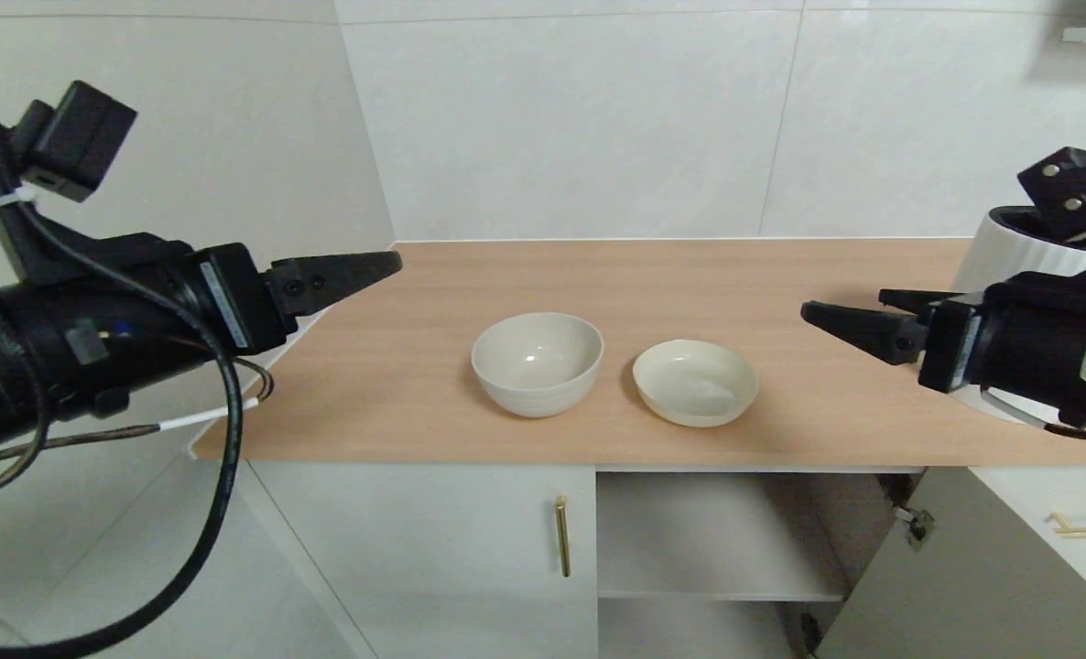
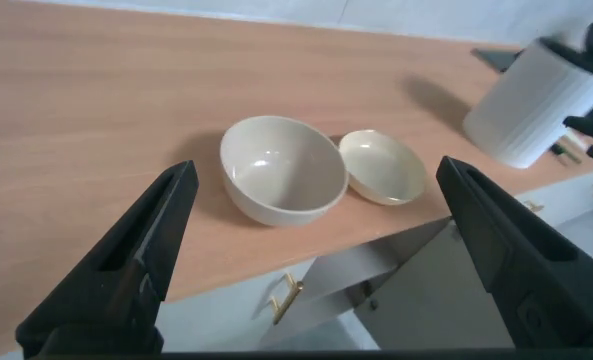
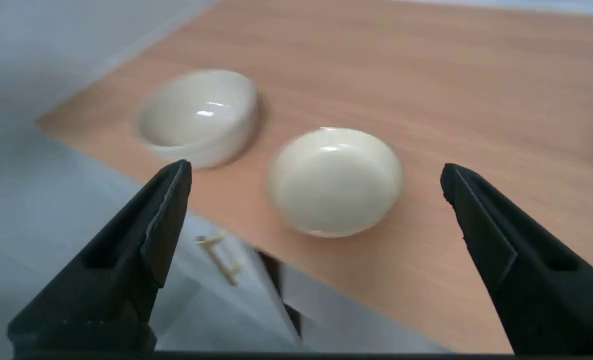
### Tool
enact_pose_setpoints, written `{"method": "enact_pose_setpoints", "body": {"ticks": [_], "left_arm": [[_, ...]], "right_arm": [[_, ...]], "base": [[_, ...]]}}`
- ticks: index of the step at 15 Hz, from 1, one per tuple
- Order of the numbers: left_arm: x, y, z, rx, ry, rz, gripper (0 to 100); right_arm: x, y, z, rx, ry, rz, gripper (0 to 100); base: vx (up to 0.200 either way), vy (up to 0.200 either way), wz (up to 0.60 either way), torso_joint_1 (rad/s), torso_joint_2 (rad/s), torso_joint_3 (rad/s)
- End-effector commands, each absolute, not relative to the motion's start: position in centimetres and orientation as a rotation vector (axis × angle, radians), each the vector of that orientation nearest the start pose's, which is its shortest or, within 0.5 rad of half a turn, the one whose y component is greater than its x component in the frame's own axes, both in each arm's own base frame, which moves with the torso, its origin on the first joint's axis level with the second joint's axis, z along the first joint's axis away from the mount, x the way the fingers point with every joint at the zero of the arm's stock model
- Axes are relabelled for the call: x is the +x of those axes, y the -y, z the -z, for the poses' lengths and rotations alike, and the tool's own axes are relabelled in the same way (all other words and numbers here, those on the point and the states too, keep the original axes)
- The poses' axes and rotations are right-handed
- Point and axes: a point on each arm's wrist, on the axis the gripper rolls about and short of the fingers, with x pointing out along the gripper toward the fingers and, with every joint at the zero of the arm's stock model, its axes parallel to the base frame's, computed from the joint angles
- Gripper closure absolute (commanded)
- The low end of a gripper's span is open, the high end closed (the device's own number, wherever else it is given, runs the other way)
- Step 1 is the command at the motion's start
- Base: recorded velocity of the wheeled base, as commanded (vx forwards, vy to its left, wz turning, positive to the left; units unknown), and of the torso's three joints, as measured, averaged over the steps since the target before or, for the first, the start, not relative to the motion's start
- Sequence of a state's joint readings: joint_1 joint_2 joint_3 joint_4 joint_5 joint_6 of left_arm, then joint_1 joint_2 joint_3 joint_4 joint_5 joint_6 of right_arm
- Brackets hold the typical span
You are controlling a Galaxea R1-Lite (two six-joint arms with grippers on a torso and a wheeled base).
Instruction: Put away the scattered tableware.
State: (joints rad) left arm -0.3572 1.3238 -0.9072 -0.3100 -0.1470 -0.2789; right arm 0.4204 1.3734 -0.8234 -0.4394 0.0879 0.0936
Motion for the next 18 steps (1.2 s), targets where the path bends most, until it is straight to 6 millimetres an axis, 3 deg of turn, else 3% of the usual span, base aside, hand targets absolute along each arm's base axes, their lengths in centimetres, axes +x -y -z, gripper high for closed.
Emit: {"method": "enact_pose_setpoints", "body": {"ticks": [1,2,4,8,11,18], "left_arm": [[23.0,8.9,-27.1,-0.249,-0.276,0.453,0],[24.0,9.3,-26.1,-0.234,-0.384,0.42,0],[25.3,10.4,-25.2,-0.245,-0.512,0.314,0],[27.7,13.1,-22.5,-0.223,-0.572,0.187,0],[29.9,14.8,-20.7,-0.232,-0.519,0.093,0],[32.9,16.3,-17.8,-0.247,-0.486,0.095,0]], "right_arm": [[24.7,-10.9,-26.0,0.086,-0.284,-0.394,0],[25.7,-11.4,-25.9,0.17,-0.397,-0.336,0],[26.7,-11.7,-26.5,0.222,-0.439,-0.239,0],[26.7,-13.2,-25.5,0.167,-0.439,-0.129,0],[27.3,-14.0,-24.4,0.142,-0.46,-0.099,0],[27.4,-14.2,-24.1,0.139,-0.468,-0.098,0]], "base": [[0.0,0.0,0.0,0.0,0.0,0.0],[0.0,0.0,0.0,0.0,0.0,0.0],[0.0,0.0,0.0,0.0,0.0,0.0],[0.0,0.0,0.0,0.0,0.0,0.0],[0.0,0.0,0.0,0.0,0.0,0.0],[0.0,0.0,0.0,0.0,0.0,0.0]]}}
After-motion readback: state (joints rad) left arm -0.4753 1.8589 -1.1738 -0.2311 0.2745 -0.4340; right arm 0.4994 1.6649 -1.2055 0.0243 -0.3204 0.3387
